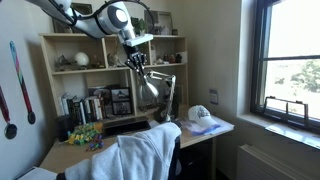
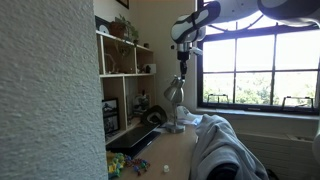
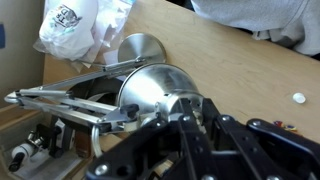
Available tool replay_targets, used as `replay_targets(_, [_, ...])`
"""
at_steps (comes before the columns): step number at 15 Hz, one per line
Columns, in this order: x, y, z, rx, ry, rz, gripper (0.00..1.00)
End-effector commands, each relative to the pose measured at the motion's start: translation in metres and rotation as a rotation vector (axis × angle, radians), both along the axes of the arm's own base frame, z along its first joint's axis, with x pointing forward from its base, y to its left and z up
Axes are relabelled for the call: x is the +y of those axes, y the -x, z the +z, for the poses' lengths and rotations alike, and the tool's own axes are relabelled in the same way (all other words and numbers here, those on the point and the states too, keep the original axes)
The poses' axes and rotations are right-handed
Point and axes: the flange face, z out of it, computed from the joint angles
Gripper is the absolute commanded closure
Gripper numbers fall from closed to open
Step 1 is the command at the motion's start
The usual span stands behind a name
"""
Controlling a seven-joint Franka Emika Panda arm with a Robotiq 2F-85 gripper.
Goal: Twist the knob on the lamp.
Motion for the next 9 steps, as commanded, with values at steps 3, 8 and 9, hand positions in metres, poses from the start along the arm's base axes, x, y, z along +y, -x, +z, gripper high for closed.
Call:
replay_targets(3, [0.0080,0.0015,0.0040,0.064,-0.023,0.118,0.94])
replay_targets(8, [0.0131,-0.0002,0.0069,0.079,-0.004,0.211,0.94])
replay_targets(9, [0.0136,-0.0009,0.0069,0.084,0.003,0.230,0.94])
